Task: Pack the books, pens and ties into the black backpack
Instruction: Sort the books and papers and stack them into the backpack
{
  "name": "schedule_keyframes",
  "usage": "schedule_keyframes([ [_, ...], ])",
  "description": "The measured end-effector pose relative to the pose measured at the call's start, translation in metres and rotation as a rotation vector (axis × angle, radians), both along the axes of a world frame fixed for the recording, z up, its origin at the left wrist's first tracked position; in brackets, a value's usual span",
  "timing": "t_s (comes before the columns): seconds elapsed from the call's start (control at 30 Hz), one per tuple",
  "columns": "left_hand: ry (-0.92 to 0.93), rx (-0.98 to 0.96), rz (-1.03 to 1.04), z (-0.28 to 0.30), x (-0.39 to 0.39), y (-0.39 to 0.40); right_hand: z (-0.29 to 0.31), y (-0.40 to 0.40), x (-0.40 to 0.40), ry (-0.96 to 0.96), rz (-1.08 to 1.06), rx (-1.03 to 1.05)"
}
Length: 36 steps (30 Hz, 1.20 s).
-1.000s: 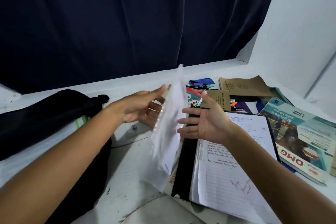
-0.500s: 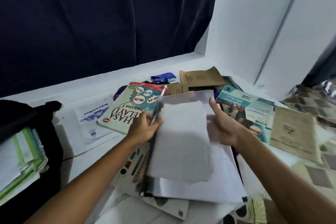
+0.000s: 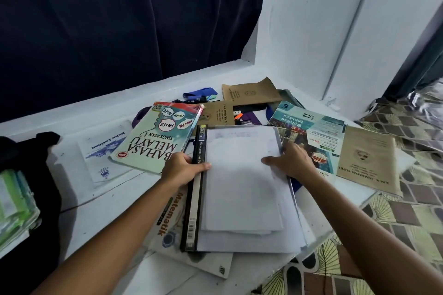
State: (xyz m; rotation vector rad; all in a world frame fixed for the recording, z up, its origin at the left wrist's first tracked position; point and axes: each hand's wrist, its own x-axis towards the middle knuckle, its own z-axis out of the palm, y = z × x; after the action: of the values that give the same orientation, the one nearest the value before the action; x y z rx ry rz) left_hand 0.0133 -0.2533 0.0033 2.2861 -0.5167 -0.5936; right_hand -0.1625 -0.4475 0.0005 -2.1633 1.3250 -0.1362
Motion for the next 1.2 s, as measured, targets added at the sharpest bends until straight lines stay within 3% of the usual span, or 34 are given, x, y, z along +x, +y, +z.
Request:
schedule_keyframes([
  [0.3,0.437,-0.325,0.056,0.013,-0.015,-0.014,0.005,-0.011,-0.003,-0.326,-0.266,0.392],
  [0.43,0.457,-0.510,0.079,0.025,-0.017,-0.009,0.021,-0.011,-0.008,-0.627,-0.267,0.550],
  [0.57,0.343,-0.670,0.107,0.048,-0.008,0.017,0.059,-0.007,0.006,-0.920,-0.053,0.819],
  [0.8,0.204,-0.902,0.125,0.081,0.021,0.108,0.121,0.064,0.060,-0.863,0.459,0.792],
  [1.2,0.020,-0.944,0.285,0.072,0.006,0.316,0.113,0.233,0.104,-0.767,0.752,0.816],
])
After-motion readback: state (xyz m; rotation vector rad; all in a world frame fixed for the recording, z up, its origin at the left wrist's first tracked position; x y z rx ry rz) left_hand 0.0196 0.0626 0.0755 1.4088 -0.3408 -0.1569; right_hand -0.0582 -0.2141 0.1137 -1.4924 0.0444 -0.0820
